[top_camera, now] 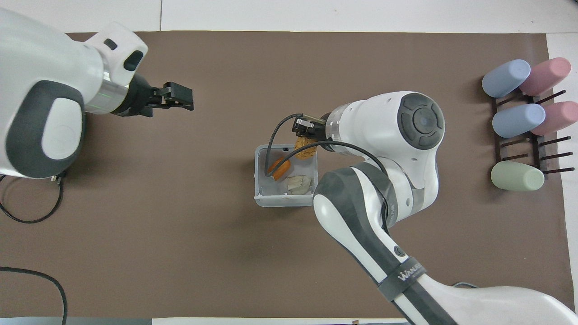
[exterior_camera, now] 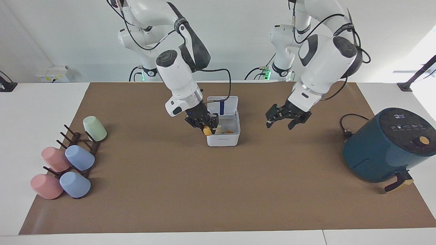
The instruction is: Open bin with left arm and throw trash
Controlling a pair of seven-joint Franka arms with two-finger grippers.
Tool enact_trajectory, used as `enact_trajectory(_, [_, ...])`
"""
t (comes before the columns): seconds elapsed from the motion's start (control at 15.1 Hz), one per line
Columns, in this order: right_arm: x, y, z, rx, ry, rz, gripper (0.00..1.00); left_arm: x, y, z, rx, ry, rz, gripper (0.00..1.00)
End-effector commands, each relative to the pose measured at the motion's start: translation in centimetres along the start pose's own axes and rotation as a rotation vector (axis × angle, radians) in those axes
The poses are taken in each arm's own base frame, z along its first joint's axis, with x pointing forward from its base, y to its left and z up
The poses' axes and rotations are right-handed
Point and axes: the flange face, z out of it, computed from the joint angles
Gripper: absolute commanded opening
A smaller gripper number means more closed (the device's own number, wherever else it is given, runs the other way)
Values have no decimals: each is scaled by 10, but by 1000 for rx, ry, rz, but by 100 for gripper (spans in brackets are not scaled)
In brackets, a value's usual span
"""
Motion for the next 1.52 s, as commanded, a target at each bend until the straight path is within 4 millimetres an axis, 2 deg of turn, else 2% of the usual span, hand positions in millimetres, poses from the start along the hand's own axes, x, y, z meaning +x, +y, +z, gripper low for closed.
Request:
enact_trajectory(0.0, [-16, -5, 20, 9, -17, 21, 0, -11, -61, -33, 64, -46, 91, 100])
enact_trajectory(0.07, [-22, -5, 24, 5, -23, 14, 0, -17, -78, -44, 77, -68, 117, 100])
enact_trajectory(0.13, [-31, -10, 27, -1, -35, 1, 0, -24, -88, -54, 106, -93, 131, 100])
enact_trajectory(0.2, [-32, -10, 27, -4, -35, -5, 55, -33, -91, -64, 132, -119, 136, 100])
enact_trajectory(0.26, [-29, -11, 25, -9, -29, -15, 100, -42, -90, -80, 142, -133, 135, 100])
enact_trajectory(0.53, [-15, -7, 14, -68, -18, -74, 100, -57, -95, -121, 183, -192, 146, 100])
enact_trajectory(0.73, [6, 11, -2, -175, 21, -158, 100, -56, -110, -125, 175, -166, 253, 100])
enact_trajectory(0.99, [61, 65, -41, -200, 65, -245, 100, -52, -129, -112, 197, -95, 252, 100])
enact_trajectory(1.12, [81, 89, -50, -209, 72, -250, 100, -47, -131, -104, 197, -78, 241, 100])
enact_trajectory(1.25, [91, 106, -56, -224, 65, -238, 100, -45, -125, -97, 195, -85, 230, 100])
enact_trajectory(1.39, [110, 133, -74, -229, 84, -202, 100, -45, -103, -88, 189, -94, 191, 100])
enact_trajectory(1.45, [117, 145, -81, -235, 85, -203, 100, -46, -100, -87, 188, -103, 189, 100])
